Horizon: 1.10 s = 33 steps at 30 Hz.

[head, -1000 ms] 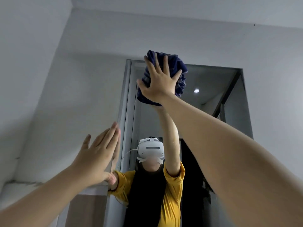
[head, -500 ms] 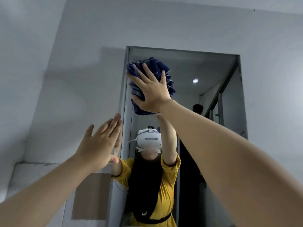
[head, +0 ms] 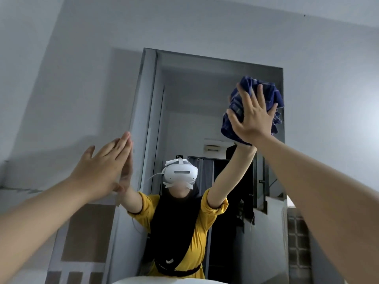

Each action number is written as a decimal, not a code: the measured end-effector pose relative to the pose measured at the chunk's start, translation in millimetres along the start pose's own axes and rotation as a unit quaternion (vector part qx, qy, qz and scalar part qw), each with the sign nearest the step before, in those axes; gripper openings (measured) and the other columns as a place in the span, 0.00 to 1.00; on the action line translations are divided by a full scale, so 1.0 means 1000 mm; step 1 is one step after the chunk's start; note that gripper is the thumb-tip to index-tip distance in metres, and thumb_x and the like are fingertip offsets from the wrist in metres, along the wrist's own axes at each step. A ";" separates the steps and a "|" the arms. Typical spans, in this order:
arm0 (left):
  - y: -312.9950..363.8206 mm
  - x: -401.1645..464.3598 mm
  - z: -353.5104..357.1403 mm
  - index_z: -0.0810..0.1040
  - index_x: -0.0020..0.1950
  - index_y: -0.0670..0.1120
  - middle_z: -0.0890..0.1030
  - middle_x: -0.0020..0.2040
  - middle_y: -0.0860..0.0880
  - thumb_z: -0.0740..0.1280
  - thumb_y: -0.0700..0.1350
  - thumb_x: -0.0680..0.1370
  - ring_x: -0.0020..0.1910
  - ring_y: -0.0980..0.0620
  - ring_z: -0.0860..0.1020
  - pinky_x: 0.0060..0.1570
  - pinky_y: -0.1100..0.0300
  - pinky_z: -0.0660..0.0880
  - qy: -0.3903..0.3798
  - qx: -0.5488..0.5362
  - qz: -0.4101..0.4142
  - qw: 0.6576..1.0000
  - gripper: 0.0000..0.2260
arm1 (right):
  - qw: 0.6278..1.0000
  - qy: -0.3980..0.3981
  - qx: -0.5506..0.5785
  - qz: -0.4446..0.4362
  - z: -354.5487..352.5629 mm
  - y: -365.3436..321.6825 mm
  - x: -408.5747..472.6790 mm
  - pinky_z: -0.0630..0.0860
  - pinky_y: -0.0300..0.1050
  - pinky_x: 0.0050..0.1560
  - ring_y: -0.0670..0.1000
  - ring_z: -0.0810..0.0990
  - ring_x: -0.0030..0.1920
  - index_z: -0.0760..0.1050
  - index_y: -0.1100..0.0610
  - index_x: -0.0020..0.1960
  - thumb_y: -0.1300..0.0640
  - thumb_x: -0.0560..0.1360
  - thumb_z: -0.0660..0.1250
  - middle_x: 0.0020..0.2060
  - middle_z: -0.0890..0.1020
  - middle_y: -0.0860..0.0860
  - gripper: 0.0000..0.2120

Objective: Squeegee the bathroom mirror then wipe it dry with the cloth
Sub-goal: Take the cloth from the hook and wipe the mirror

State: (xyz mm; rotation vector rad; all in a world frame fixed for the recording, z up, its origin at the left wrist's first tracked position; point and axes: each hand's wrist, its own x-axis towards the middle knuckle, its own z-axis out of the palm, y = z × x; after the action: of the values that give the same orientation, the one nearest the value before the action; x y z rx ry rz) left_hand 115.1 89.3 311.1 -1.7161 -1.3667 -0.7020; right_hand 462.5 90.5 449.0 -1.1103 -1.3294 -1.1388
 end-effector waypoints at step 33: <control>-0.031 -0.042 0.045 0.25 0.66 0.67 0.25 0.73 0.46 0.65 0.69 0.67 0.72 0.46 0.30 0.64 0.28 0.57 -0.101 -0.182 0.029 0.978 0.49 | 0.981 -0.062 -0.011 -0.184 0.052 -0.199 -0.070 0.47 0.77 0.67 0.56 0.50 0.78 0.57 0.44 0.77 0.40 0.74 0.59 0.78 0.58 0.46 0.32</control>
State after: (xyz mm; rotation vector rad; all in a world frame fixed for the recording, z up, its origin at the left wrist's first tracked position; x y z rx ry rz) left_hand 71.4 108.9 260.9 -2.1574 -1.3786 -0.7998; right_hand 262.5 114.4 367.3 -0.9888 -1.6716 -1.3698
